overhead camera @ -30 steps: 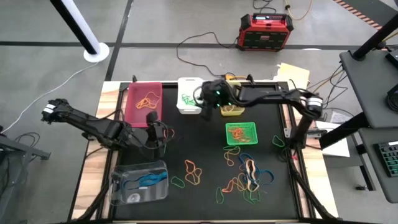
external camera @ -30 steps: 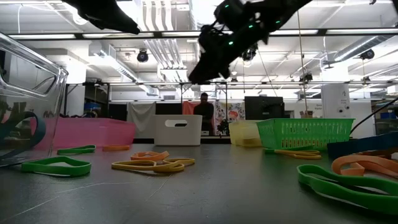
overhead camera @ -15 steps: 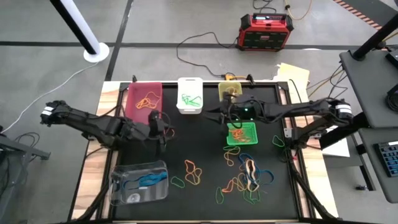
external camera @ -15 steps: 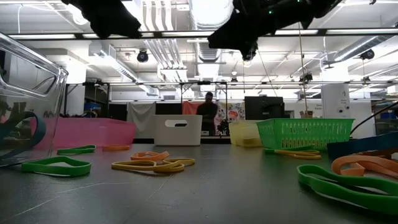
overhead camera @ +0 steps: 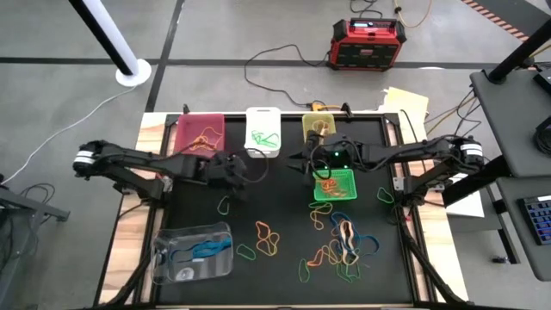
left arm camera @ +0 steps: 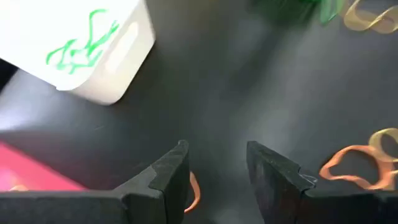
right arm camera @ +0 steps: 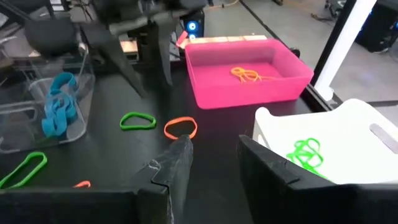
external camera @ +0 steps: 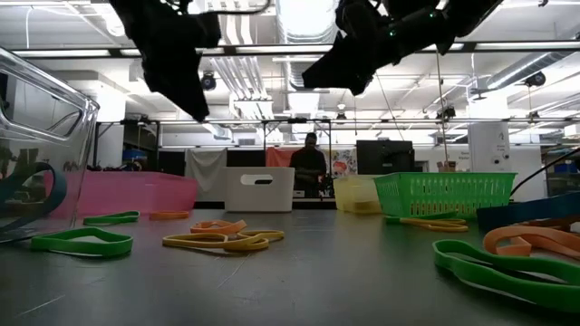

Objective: Sort rubber bands into baskets
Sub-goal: Put the orange rubber band into the green bin

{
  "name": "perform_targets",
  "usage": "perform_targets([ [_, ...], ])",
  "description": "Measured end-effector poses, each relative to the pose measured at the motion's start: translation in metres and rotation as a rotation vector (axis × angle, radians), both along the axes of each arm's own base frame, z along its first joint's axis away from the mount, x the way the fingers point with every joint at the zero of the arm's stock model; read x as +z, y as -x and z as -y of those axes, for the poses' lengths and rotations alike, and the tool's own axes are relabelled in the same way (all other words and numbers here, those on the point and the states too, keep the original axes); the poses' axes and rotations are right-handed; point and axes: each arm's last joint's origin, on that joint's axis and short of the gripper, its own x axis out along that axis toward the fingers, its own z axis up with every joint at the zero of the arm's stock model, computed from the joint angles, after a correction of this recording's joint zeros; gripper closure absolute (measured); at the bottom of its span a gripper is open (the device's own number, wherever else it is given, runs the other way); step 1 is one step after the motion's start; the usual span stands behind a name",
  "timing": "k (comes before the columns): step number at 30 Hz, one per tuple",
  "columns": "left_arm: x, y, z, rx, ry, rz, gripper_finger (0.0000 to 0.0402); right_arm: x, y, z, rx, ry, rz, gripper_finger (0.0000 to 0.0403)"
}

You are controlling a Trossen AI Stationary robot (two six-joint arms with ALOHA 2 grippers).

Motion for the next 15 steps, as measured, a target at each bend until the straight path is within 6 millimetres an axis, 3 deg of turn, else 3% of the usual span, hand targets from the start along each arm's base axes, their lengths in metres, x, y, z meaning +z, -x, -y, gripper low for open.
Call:
perform_targets([
  [6, -0.018, -0.019, 0.000, 0.012, -0.004, -0.098, 0.0260, -0.001, 0.000, 0.000, 0.000, -0.001, -0.005, 0.0280],
  [15, -0.042, -0.017, -0.012, 0.204, 0.060, -0.203, 0.0260, -0.002, 0.001, 0.000, 0.001, -0.003, -0.013, 0.0280],
])
